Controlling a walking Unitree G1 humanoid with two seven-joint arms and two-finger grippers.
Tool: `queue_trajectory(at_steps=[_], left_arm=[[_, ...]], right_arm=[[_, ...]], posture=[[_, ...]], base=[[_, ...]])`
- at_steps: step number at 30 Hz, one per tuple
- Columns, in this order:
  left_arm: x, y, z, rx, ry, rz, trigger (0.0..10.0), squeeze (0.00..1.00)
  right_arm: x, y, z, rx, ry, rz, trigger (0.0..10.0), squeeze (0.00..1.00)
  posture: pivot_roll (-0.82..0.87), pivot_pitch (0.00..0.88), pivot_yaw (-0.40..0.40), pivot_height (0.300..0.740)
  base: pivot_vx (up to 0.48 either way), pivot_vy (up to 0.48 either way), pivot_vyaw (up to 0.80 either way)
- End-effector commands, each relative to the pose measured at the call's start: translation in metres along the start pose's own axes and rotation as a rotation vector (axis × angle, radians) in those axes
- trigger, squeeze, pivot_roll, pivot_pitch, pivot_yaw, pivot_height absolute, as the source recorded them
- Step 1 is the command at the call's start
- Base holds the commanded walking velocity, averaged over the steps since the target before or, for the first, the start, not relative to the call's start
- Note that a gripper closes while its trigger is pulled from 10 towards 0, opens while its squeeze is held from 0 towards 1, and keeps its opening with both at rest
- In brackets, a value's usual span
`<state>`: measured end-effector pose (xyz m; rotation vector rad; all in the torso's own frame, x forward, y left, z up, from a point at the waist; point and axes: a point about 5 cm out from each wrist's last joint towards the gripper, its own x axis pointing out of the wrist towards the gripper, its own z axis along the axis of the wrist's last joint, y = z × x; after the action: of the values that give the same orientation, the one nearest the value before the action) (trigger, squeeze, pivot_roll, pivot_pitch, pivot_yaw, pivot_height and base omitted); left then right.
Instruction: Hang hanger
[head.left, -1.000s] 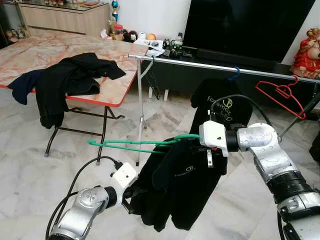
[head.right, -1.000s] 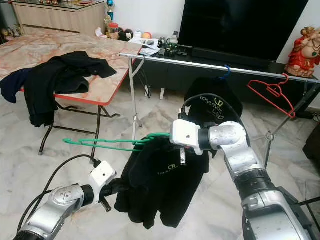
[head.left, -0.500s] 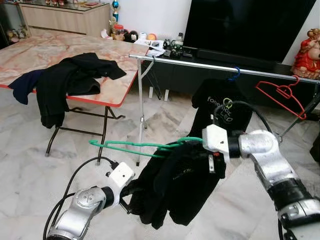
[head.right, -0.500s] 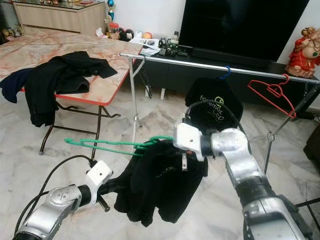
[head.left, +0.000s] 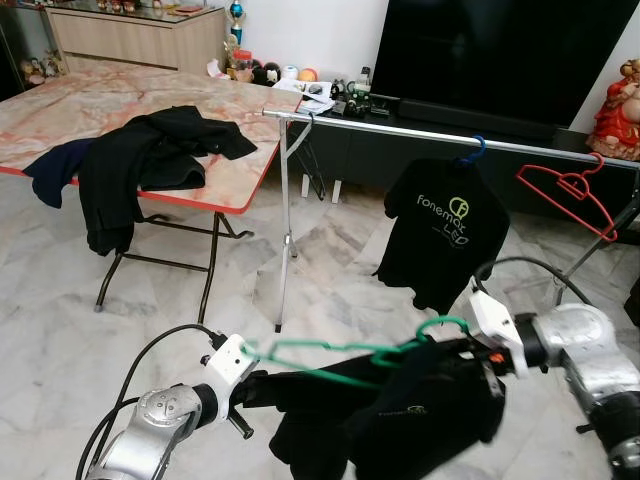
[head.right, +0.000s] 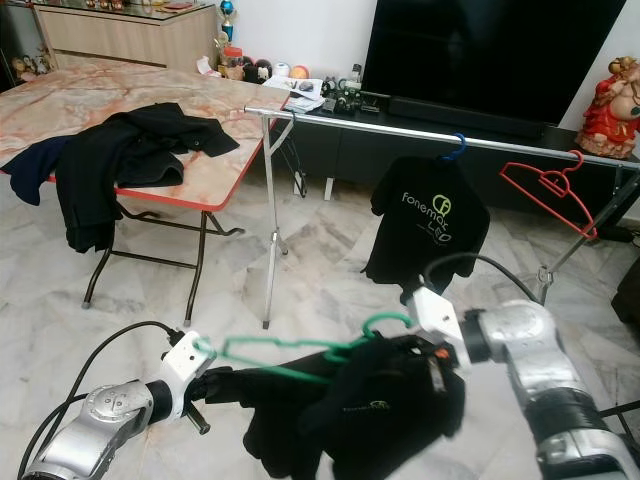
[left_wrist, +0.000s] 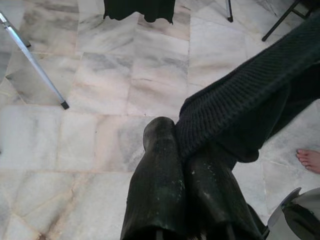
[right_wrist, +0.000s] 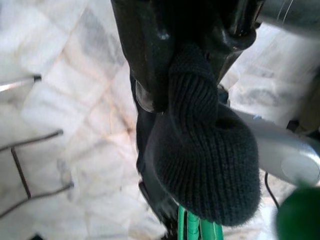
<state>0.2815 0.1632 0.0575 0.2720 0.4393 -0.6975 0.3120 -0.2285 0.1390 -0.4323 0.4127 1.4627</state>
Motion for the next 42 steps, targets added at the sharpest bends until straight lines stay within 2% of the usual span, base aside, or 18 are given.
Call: queue_trajectory(at_steps=[1,3,4,6,8,13,16,18,21,24,30,32,36,37,42], left_arm=[[-0.002,0.004,-0.007,-0.019,0.032,0.015,0.0,0.00],[-0.002,0.003,-0.008,-0.019,0.036,0.015,0.0,0.00],[-0.002,0.003,-0.008,-0.019,0.036,0.015,0.0,0.00],[-0.001,0.002,-0.009,-0.020,0.042,0.016,0.0,0.00],[-0.001,0.002,-0.009,-0.019,0.043,0.016,0.0,0.00],[0.000,0.002,-0.009,-0.016,0.046,0.017,0.0,0.00],[-0.001,0.002,-0.010,-0.014,0.051,0.014,0.0,0.00],[-0.002,0.001,-0.012,-0.004,0.067,0.007,0.0,0.00],[-0.002,0.000,-0.013,-0.003,0.075,-0.001,0.0,0.00],[-0.001,-0.002,-0.015,0.018,0.093,-0.014,0.0,0.00],[-0.002,0.000,-0.006,0.007,0.052,-0.012,0.0,0.00],[-0.005,0.004,0.009,-0.010,-0.016,-0.019,0.0,0.00],[-0.008,0.003,0.022,-0.015,-0.072,-0.038,0.0,0.00],[-0.011,0.003,0.032,-0.012,-0.112,-0.055,0.0,0.00],[-0.017,-0.001,0.047,0.028,-0.140,-0.116,0.0,0.00]], right_arm=[[-0.015,-0.001,-0.003,-0.028,0.107,-0.016,0.0,0.00],[-0.017,0.001,-0.009,-0.042,0.183,0.002,0.0,0.00],[-0.017,0.001,-0.009,-0.042,0.183,0.002,0.0,0.00],[-0.021,0.002,-0.020,-0.061,0.336,-0.003,0.0,0.00],[-0.020,0.002,-0.021,-0.064,0.346,-0.003,0.0,0.00],[-0.014,-0.007,-0.027,-0.139,0.470,-0.121,0.0,0.00],[-0.012,-0.013,-0.024,-0.156,0.451,-0.181,0.0,0.00],[-0.009,-0.019,-0.015,-0.170,0.361,-0.235,0.0,0.00],[-0.008,-0.020,-0.014,-0.187,0.374,-0.252,0.0,0.00],[-0.005,-0.022,-0.012,-0.170,0.324,-0.273,0.0,0.00],[-0.002,-0.017,-0.023,-0.207,0.439,-0.225,0.0,0.00],[0.003,-0.021,-0.026,-0.236,0.493,-0.299,0.0,0.00],[0.004,-0.020,-0.031,-0.223,0.521,-0.298,0.0,0.00],[0.005,-0.020,-0.035,-0.223,0.549,-0.315,0.0,0.00],[0.007,-0.025,-0.037,-0.258,0.590,-0.407,0.0,0.00]], posture=[[0.16,0.000,-0.109,0.740],[0.16,0.000,-0.109,0.740],[0.16,0.000,-0.109,0.740],[0.15,0.000,-0.106,0.740],[0.15,0.000,-0.108,0.740],[0.16,0.000,-0.111,0.740],[0.16,0.000,-0.110,0.740],[0.16,0.000,-0.110,0.740],[0.16,0.000,-0.110,0.740],[0.16,0.000,-0.109,0.740],[0.16,0.000,-0.109,0.740],[0.17,0.000,-0.110,0.740],[0.17,0.000,-0.112,0.740],[0.17,0.000,-0.112,0.740],[0.17,0.000,-0.114,0.740]], base=[[0.000,0.000,0.00],[0.000,0.000,0.00],[0.000,0.000,0.00],[0.000,0.000,0.00],[0.000,0.000,0.00],[0.000,0.000,0.00],[0.000,0.000,0.00],[0.000,0.000,0.00],[0.000,0.000,0.00],[0.000,0.000,0.00],[0.000,0.000,0.00],[0.000,0.000,0.00],[0.000,0.000,0.00],[0.000,0.000,0.00],[0.000,0.000,0.00]])
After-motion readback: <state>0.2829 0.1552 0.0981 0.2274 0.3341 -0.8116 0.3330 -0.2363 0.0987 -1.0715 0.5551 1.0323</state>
